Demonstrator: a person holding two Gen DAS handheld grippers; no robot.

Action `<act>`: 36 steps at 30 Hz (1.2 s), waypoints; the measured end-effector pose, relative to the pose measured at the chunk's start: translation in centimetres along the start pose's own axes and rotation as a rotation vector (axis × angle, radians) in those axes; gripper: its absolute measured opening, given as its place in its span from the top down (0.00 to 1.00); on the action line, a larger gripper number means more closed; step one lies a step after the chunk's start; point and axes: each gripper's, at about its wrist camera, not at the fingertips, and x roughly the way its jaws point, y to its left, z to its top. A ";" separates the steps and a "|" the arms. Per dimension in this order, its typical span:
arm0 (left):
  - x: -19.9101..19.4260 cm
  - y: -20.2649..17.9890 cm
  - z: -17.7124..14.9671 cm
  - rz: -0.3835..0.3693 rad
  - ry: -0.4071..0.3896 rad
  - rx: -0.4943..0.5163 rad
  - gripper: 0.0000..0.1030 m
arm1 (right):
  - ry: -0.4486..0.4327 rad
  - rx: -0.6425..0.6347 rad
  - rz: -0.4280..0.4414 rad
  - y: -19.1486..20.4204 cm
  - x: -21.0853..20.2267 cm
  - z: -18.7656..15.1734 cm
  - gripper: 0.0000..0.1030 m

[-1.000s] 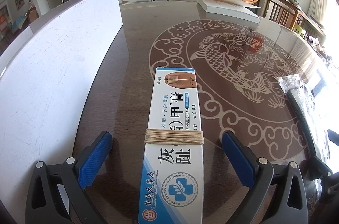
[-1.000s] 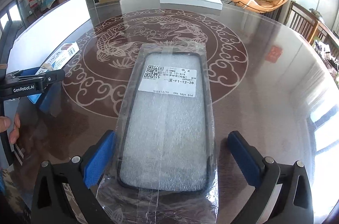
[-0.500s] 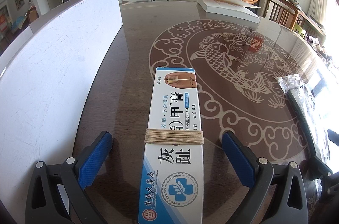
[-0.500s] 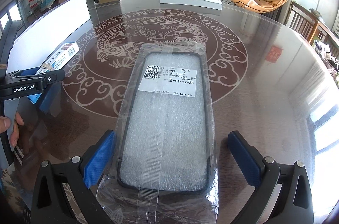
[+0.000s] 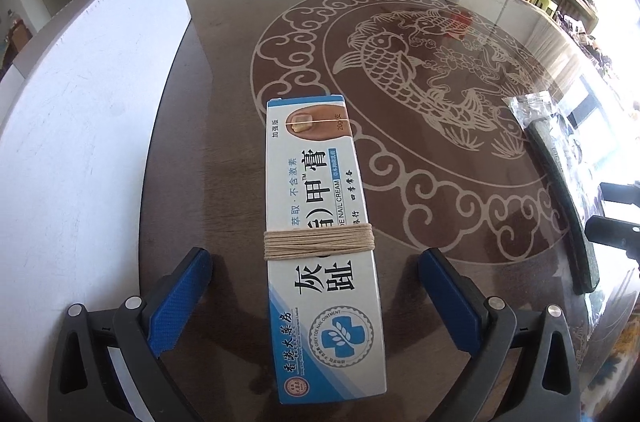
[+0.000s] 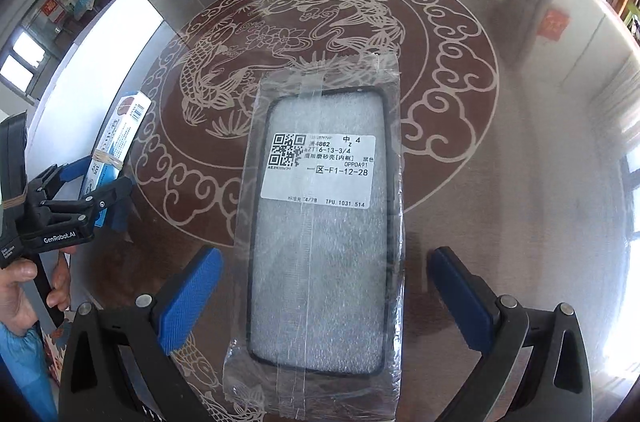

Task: Organize objects
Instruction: 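Grasp the bagged phone case with the right tool while the left tool holds the box, then carry the box and phone case to the bin and release both inside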

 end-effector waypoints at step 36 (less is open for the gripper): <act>-24.2 18.2 -12.0 -0.040 -0.543 -0.350 0.58 | -0.213 -0.500 0.083 25.6 -4.4 7.4 0.01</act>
